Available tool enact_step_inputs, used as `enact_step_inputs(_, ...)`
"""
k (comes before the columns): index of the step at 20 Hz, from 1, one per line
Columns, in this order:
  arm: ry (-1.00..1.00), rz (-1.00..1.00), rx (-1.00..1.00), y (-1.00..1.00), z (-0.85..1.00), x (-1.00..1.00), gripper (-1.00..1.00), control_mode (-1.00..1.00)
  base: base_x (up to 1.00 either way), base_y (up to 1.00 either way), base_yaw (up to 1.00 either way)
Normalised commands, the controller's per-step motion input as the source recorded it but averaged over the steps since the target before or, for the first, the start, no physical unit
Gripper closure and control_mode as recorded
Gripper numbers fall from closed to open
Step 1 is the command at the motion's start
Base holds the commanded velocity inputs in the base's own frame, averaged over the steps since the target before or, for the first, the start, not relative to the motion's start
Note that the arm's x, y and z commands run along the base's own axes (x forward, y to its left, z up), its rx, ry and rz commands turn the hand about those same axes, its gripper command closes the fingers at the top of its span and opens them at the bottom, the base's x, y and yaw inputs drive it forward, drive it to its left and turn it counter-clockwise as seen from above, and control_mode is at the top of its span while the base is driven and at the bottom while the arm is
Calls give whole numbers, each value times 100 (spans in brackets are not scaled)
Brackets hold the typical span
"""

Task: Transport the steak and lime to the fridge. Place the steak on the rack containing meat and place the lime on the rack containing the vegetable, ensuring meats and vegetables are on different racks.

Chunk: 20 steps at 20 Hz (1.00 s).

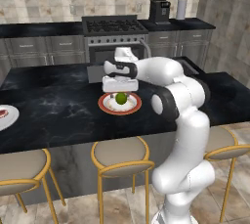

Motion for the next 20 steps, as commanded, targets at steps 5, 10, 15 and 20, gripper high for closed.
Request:
enact_step_inputs(5,7,-4,0,7,-15,18,-100,-100,0,0,0)
enact_step_inputs(10,4,-3,0,0,-3,-4,-100,-100,0,0,0)
enact_step_inputs(15,0,0,0,0,5,-19,-100,-100,0,0,0)
enact_step_inputs(20,-1,0,0,-5,4,-45,-100,-100,0,0,0)
